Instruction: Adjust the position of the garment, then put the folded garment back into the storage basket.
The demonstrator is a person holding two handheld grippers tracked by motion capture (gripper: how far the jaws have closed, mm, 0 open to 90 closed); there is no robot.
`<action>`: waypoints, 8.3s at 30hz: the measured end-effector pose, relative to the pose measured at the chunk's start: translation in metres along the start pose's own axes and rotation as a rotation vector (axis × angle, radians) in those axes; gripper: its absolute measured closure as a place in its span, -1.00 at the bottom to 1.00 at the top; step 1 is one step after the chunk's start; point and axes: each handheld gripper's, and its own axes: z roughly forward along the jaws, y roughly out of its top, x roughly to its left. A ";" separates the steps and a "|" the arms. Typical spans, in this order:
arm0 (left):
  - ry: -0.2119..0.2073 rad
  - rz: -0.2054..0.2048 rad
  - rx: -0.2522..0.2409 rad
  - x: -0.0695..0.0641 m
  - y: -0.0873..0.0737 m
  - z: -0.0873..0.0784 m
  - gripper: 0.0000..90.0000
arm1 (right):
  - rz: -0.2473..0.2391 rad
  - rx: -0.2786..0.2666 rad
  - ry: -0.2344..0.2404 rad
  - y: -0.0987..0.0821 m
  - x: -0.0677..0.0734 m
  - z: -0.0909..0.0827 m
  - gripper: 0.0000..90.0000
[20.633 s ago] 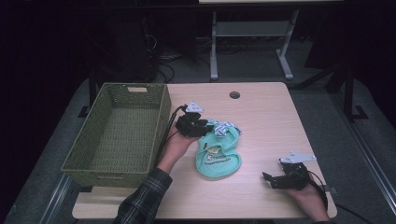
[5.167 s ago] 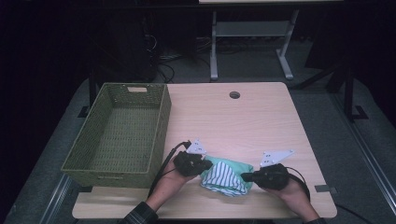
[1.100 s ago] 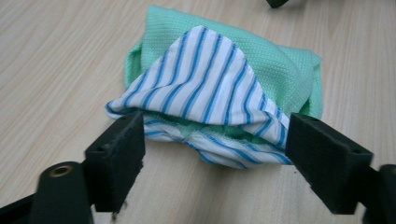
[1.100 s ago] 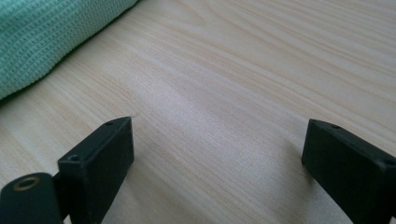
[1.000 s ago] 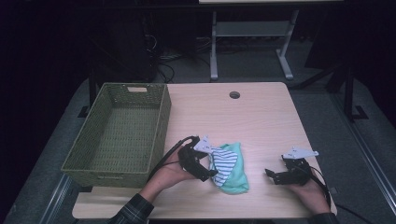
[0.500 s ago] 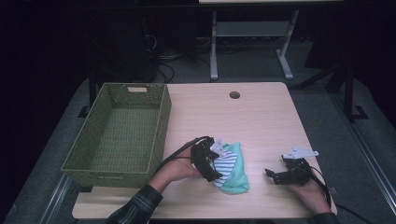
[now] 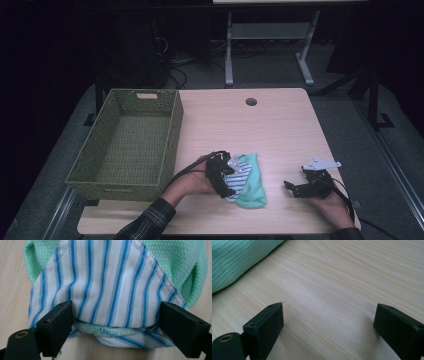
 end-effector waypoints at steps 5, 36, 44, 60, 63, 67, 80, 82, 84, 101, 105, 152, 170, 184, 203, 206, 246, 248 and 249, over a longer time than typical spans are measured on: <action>-0.036 -0.027 0.026 0.005 0.002 0.002 -0.72 | 0.002 0.000 -0.002 0.000 0.000 0.000 -0.81; -0.076 -0.143 -0.050 0.004 0.005 -0.021 0.56 | 0.001 -0.001 -0.001 0.000 0.000 0.000 -0.81; -0.064 -0.202 -0.096 0.011 0.003 -0.042 0.56 | 0.001 -0.002 -0.001 0.000 0.000 0.000 -0.81; -0.016 -0.255 -0.136 0.018 0.004 -0.086 0.56 | 0.000 0.000 -0.001 0.000 0.000 0.000 -0.81; -0.011 -0.262 -0.143 0.019 0.004 -0.096 0.56 | -0.003 -0.001 -0.001 0.000 0.000 0.000 -0.81; 0.000 -0.265 -0.158 0.022 0.004 -0.109 0.56 | -0.003 -0.001 -0.001 0.000 0.000 0.000 -0.81; 0.043 -0.293 -0.197 0.029 -0.006 -0.152 0.56 | 0.001 0.000 -0.002 0.000 0.000 0.000 -0.81; 0.055 -0.299 -0.200 0.030 -0.008 -0.159 0.56 | 0.001 0.000 -0.002 0.000 0.000 0.000 -0.81; 0.067 -0.302 -0.203 0.031 -0.011 -0.166 0.56 | 0.002 0.001 -0.002 0.000 0.000 0.000 -0.81; 0.162 -0.388 -0.239 0.041 -0.050 -0.213 0.56 | 0.002 0.001 -0.002 0.000 0.000 0.000 -0.81; 0.183 -0.421 -0.247 0.042 -0.062 -0.222 0.56 | 0.001 0.000 -0.002 0.000 0.000 0.000 -0.81; 0.504 -0.872 -0.198 0.054 -0.212 -0.240 0.56 | 0.012 0.000 -0.014 0.000 0.000 0.000 -0.81; 0.463 -0.963 -0.144 0.069 -0.237 -0.203 0.56 | 0.012 0.000 -0.014 0.000 0.000 0.000 -0.81; 0.437 -0.975 -0.072 0.076 -0.239 -0.181 0.56 | 0.013 0.000 -0.016 0.000 0.000 0.000 -0.81; 0.369 -1.023 0.015 0.081 -0.245 -0.167 0.30 | 0.013 0.000 -0.016 0.000 0.000 0.000 -0.81; 0.375 -1.025 0.025 0.082 -0.245 -0.166 0.04 | 0.013 0.000 -0.016 0.000 0.000 0.000 -0.81; 0.418 -0.899 -0.184 0.073 -0.211 -0.196 -0.69 | 0.013 0.000 -0.016 0.000 0.000 0.000 -0.81; 0.415 -0.872 -0.205 0.071 -0.204 -0.200 -0.69 | 0.013 0.000 -0.016 0.000 0.000 0.000 -0.81; 0.413 -0.868 -0.221 0.069 -0.199 -0.201 -0.69 | 0.013 0.000 -0.015 0.000 0.000 0.000 -0.81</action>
